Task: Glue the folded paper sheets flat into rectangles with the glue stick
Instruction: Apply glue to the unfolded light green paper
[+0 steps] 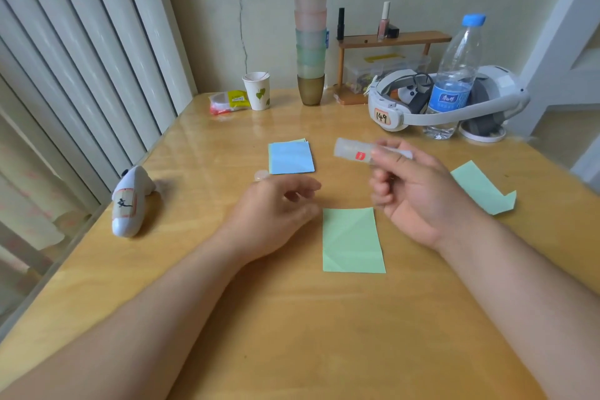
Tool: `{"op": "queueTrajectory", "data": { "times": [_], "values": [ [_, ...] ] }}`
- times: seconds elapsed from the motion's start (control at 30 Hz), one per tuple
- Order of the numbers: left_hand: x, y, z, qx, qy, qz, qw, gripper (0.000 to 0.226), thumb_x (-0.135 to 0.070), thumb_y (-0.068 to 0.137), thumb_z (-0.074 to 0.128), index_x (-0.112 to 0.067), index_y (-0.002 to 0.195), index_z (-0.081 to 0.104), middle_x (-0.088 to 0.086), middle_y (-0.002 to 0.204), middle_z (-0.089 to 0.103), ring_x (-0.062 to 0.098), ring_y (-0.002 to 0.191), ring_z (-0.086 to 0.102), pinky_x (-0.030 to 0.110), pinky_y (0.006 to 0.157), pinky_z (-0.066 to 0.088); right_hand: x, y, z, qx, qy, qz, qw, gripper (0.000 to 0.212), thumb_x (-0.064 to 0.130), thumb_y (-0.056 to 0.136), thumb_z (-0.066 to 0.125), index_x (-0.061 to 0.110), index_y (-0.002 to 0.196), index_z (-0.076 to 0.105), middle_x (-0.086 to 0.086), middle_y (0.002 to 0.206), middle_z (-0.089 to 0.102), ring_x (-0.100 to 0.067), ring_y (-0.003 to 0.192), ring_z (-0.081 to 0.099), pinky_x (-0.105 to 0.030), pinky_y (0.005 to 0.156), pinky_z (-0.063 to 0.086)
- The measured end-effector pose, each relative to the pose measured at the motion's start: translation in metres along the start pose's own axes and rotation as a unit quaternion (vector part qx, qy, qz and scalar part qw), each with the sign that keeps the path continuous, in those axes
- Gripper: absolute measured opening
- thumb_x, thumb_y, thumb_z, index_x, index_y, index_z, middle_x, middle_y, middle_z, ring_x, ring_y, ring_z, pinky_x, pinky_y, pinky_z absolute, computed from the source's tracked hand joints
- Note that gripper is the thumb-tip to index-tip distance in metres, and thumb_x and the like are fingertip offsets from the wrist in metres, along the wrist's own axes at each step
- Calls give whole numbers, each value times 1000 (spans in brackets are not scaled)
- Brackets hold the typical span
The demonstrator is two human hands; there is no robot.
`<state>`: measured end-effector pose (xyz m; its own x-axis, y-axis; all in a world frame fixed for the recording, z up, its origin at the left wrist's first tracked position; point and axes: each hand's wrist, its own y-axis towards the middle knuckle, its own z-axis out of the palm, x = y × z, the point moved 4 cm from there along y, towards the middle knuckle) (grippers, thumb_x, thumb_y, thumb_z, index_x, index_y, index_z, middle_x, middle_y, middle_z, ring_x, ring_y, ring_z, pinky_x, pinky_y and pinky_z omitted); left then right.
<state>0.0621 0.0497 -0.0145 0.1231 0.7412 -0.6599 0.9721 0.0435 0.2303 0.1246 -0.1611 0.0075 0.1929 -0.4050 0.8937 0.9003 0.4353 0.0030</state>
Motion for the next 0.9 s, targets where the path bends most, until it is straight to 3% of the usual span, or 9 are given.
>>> {"op": "queueTrajectory", "data": {
  "times": [0.1,0.17,0.33,0.47,0.6,0.73,0.83,0.9],
  "values": [
    [2,0,7,30,37,0,999,33,-44,88,77,-40,119,68,-19,104,65,0,98,60,20,87,49,3,9,-19,-61,64,13,996,14,17,83,73,21,88,61,4,63,42,-8,55,37,-18,48,26],
    [-1,1,10,48,69,1,996,41,-54,86,75,-41,124,66,-19,110,59,0,104,55,21,91,47,-1,13,-28,-95,77,36,992,21,23,92,70,23,82,52,6,62,38,-8,53,35,-18,46,23],
    [-7,3,18,74,145,-3,987,52,-69,86,64,-43,130,62,-14,106,46,11,114,43,31,100,43,-3,16,-28,-141,9,29,989,27,34,96,71,26,80,51,5,60,38,-10,54,37,-23,52,25],
    [-9,6,21,58,133,-8,989,40,-68,86,65,-42,117,66,-15,102,49,11,109,45,38,102,46,0,17,-23,-153,-63,-5,986,23,39,97,71,25,82,60,5,58,44,-13,57,47,-26,56,37],
    [-9,8,20,52,52,-42,996,24,-61,84,73,-40,93,70,-15,96,59,6,102,51,41,95,51,-1,17,-20,-141,-75,-6,987,22,41,97,71,25,84,62,5,59,47,-14,59,51,-30,63,44],
    [-9,7,20,60,41,-41,996,31,-65,78,77,-39,91,65,-15,95,61,8,98,54,42,93,52,4,14,-23,-147,-90,2,985,22,44,98,68,25,88,62,5,61,48,-18,72,57,-51,84,56],
    [-10,5,20,60,52,-33,996,39,-68,75,78,-41,94,58,-16,97,60,11,100,54,43,94,51,10,10,-25,-126,-109,4,986,20,42,99,67,24,91,63,4,62,49,-21,78,60,-69,89,54],
    [-11,4,20,67,69,-27,995,45,-70,71,79,-42,97,55,-18,98,59,11,101,52,42,95,50,10,7,-24,-105,-138,8,985,19,40,99,68,22,93,65,3,64,50,-20,77,60,-71,92,52]
  ]
}}
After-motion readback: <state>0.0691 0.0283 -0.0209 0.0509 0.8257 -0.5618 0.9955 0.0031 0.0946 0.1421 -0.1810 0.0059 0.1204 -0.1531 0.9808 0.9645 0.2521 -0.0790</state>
